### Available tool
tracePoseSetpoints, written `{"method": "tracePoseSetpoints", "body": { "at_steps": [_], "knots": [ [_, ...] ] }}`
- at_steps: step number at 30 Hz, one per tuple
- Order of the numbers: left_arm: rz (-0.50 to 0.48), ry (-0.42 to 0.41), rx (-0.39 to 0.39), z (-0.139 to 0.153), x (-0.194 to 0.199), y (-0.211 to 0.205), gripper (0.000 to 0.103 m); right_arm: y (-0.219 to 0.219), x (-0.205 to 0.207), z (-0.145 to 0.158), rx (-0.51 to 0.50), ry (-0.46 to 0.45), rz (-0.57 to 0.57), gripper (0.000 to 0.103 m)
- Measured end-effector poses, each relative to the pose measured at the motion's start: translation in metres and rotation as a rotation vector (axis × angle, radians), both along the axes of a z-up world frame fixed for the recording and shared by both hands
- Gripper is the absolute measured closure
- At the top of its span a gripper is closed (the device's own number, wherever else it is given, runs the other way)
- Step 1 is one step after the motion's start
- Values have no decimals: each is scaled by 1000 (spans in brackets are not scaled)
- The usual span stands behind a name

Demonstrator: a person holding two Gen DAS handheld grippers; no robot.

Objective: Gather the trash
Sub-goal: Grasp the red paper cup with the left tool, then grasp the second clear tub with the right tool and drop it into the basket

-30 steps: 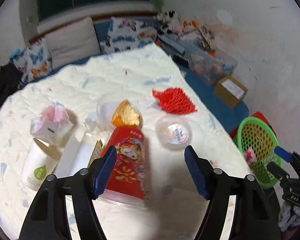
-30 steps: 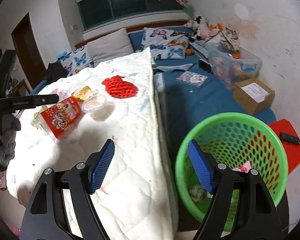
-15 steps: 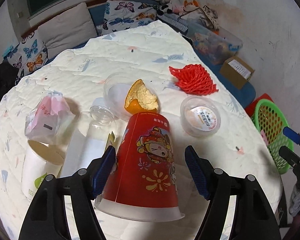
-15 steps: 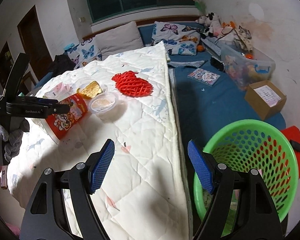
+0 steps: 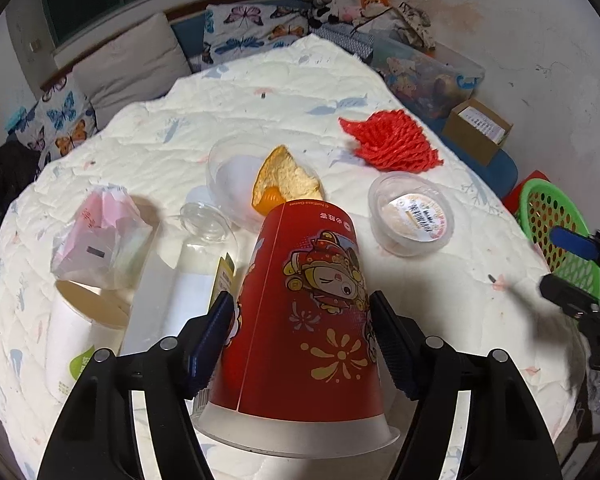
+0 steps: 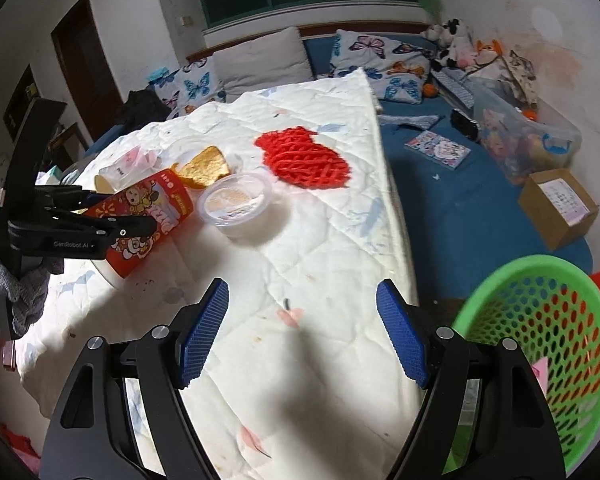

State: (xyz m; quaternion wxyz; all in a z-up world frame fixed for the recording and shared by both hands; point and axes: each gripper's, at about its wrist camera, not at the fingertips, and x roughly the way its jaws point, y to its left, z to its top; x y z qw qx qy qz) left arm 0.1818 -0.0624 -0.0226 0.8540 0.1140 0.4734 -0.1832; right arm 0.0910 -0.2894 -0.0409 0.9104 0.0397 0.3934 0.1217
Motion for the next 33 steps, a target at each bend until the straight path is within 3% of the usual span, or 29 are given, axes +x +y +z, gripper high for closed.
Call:
{"method": "tracePoseSetpoints", "body": {
  "at_steps": [17,30,33],
  "knots": [
    [78,-55,-126,43,-22,43,37,69,68,-14,-5,36,159,27],
    [100,-57,-150,46,-27,56,37,80,101,-28,-33,63,146,27],
    [100,-51,-151,45,-27,56,37,77,103,-32,-40,70,137,32]
  ]
}}
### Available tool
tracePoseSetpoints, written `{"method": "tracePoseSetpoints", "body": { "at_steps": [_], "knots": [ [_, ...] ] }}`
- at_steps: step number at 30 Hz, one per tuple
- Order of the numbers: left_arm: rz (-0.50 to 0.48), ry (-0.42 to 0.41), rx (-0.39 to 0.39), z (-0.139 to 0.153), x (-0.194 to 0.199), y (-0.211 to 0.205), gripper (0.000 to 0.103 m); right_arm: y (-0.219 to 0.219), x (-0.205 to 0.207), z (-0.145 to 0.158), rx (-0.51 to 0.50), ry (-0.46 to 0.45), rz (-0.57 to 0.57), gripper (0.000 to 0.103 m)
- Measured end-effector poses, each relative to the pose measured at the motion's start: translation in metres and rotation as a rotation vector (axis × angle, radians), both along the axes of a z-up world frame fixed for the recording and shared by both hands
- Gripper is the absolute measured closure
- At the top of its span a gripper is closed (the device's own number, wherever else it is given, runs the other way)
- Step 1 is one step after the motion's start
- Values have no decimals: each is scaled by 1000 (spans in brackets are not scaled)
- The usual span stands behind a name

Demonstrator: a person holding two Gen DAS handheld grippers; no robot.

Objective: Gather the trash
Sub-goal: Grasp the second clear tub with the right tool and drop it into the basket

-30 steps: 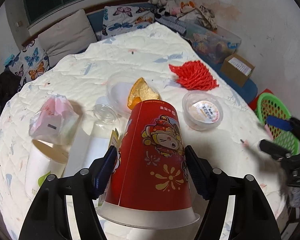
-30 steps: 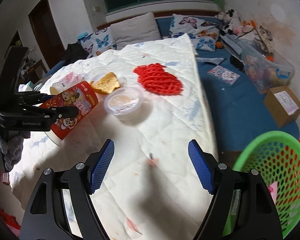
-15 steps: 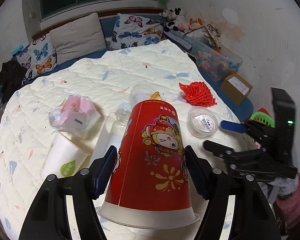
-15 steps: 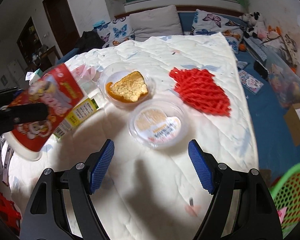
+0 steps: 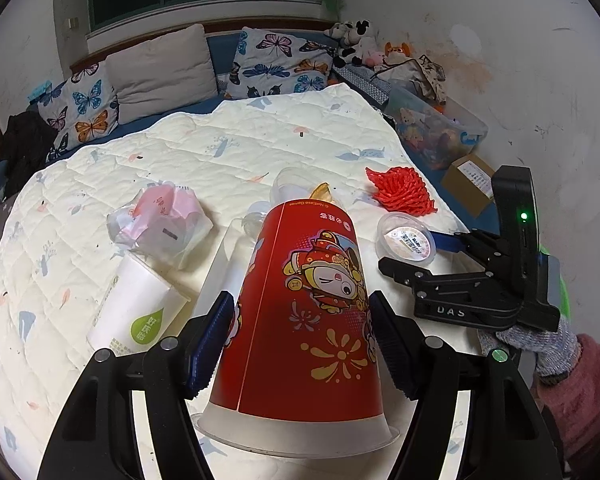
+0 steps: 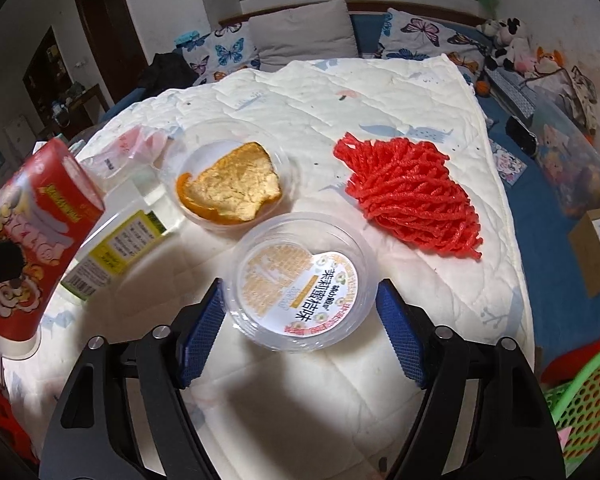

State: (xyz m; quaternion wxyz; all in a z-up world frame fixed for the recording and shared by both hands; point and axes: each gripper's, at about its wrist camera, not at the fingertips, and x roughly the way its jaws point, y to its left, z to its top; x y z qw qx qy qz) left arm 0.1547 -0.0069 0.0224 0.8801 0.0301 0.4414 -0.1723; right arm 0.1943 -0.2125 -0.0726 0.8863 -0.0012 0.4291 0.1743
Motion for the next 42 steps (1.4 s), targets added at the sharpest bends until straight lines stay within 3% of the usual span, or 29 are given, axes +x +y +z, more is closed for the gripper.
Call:
{"method": "tracePoseSetpoints", "body": {
  "at_steps": [2,11,22,42],
  "knots": [
    [-1,1,-4,-1,0,-1,37,-3,1,-1,18,6,-3,41],
    [-16,-1,-18,-1,-6,-10,37,-14,-23,14,43,-37,-22,41],
    [-94,-21,-38,8,-23,-47,37,-57,-80,35,66,-71,-107,41],
    [-303,-21,-54,15,-49,-161,36,-208,-174,22,12,-38,-452,41]
  ]
}}
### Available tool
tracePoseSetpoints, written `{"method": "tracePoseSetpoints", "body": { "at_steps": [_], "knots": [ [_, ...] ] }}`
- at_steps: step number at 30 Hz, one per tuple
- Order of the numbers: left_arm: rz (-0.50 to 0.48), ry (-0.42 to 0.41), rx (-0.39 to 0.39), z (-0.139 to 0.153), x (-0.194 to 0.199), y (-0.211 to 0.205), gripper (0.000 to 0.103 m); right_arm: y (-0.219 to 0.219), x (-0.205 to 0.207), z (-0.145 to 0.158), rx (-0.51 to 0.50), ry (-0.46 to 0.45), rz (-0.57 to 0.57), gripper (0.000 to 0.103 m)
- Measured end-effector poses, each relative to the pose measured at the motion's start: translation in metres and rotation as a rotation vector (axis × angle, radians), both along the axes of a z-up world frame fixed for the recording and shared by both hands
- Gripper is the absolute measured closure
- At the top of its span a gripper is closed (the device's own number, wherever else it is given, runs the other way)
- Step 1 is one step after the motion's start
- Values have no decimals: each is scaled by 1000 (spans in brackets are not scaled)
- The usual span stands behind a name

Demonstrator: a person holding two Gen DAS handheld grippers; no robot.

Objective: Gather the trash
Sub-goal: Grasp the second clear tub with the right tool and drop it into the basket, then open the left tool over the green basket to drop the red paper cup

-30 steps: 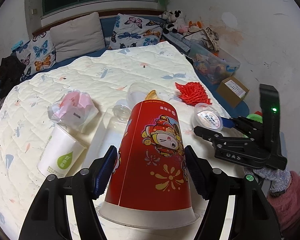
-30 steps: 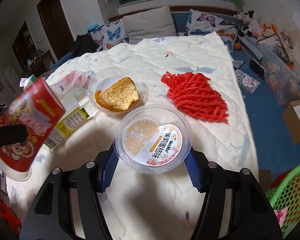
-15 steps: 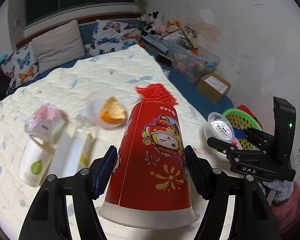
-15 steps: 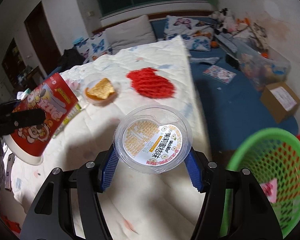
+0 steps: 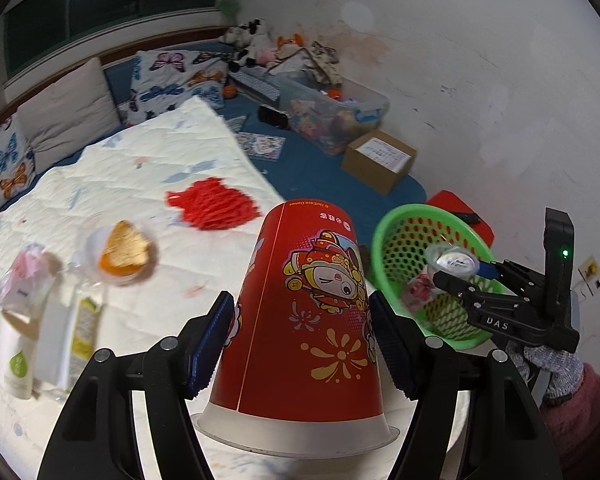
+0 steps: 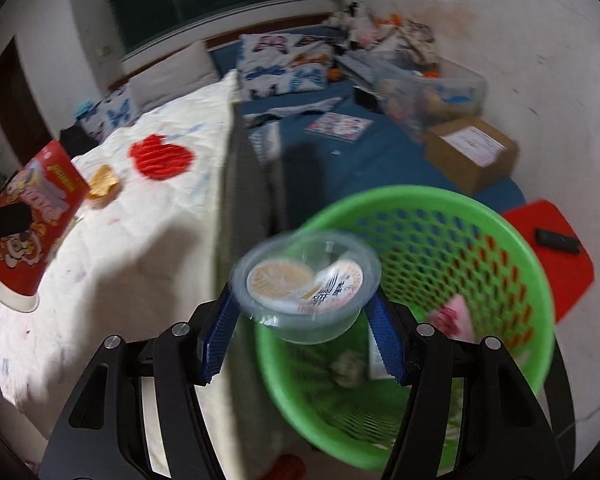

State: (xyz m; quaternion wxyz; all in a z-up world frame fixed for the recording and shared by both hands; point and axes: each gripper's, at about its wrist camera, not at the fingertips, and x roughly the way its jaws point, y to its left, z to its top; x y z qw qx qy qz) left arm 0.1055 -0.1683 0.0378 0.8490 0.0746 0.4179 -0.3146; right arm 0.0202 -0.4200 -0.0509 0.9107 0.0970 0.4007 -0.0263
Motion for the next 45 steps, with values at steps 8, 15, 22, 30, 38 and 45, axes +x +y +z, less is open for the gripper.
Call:
{"method": "tracePoseSetpoints", "body": {
  "at_steps": [8,15,22,30,38,45],
  "knots": [
    [-83,9,13,-4,-6,-53,37,-43,-23,-8,10,7,-96,40],
    [-131,14,20,-6,-12,-86,36,-62,-40,-6,21,-11,-133,37],
    [-166,32,18,-11,-18,-119,36,-69,-59,0,7,-27,-153,32],
    [-217,52,14,-23,-25,-158,36,-74,-78,2,5,-39,-180,30],
    [-229,100,14,-41,-24,-176,36,-81,-89,3,19,-47,-201,30],
    [-234,118,-15,-43,-26,-173,27,-82,-92,4,30,-55,-206,30]
  ]
}}
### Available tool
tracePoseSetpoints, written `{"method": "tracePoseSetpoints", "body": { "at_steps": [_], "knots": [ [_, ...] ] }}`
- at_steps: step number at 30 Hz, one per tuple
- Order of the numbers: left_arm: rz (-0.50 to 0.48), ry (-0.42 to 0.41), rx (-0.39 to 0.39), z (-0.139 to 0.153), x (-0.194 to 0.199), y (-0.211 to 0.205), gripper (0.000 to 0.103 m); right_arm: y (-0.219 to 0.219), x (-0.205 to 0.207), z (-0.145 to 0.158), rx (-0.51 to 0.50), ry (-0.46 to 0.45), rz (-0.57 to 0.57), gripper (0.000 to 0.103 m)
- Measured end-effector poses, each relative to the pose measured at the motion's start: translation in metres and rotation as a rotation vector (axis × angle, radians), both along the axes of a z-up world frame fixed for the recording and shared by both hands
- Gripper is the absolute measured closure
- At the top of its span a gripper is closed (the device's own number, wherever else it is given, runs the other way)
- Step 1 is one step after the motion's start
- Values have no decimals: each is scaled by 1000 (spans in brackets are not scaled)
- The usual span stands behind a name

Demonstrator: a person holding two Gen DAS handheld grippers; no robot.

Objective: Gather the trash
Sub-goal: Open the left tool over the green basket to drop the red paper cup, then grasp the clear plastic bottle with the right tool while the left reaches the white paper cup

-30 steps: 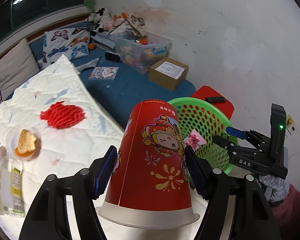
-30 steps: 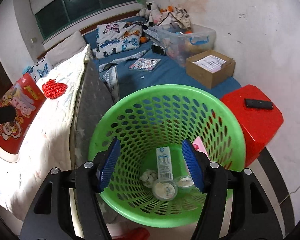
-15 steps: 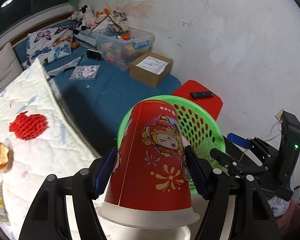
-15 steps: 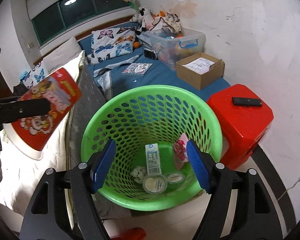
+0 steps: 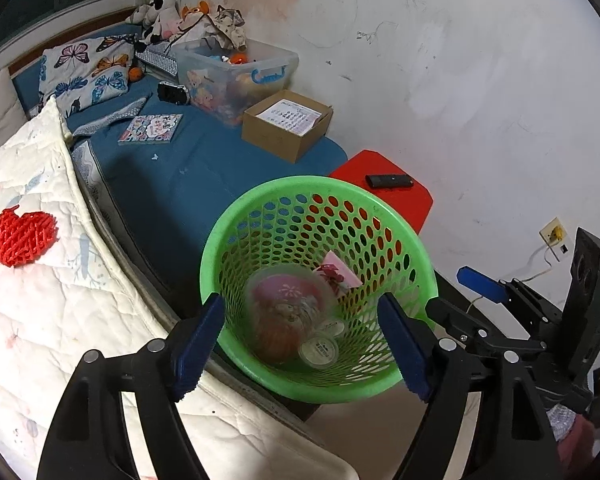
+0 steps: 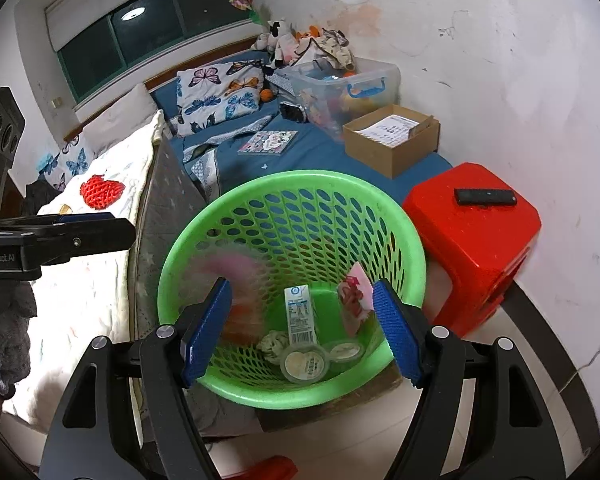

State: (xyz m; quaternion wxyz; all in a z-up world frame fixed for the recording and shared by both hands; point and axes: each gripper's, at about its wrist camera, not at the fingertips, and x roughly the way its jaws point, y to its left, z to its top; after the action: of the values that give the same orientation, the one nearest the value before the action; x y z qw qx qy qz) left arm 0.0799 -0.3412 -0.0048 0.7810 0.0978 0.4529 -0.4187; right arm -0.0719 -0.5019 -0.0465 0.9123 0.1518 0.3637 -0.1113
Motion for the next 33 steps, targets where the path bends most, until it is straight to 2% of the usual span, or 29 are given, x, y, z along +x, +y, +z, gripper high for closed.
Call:
{"method": "tracePoseSetpoints", "body": {
  "at_steps": [7,16,25,33],
  "knots": [
    [27,-35,-16,10,-4,24,27,7,0,6,-4,-13,20,30],
    [126,-75,-21,17,-4,79,27,39,18,14,-15,-22,94,30],
    [262,-116,4,17,10,146,28,81,49,23,-28,-32,197,30],
    [429,-149,44,15,34,221,29,121,78,25,-33,-32,296,30]
  ]
}}
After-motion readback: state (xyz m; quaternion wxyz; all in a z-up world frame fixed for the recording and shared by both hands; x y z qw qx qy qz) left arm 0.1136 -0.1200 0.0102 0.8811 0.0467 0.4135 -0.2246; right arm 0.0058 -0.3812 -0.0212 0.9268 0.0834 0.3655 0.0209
